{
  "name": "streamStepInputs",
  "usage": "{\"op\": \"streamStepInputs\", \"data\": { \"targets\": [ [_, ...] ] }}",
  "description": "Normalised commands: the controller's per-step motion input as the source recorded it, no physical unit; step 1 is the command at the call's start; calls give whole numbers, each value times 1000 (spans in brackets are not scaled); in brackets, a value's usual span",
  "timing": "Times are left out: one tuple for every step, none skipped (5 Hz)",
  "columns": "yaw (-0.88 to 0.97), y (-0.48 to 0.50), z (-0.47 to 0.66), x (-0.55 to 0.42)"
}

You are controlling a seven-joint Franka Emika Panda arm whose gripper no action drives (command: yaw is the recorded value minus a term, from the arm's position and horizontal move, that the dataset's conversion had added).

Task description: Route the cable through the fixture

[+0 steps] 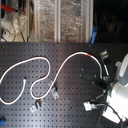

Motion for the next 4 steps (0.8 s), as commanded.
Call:
{"op": "streamStepInputs", "data": {
  "targets": [
    [254, 301, 147, -121],
    [0, 19, 63, -38],
    [9, 329, 249, -89],
    [54, 437, 212, -131]
  ]
}}
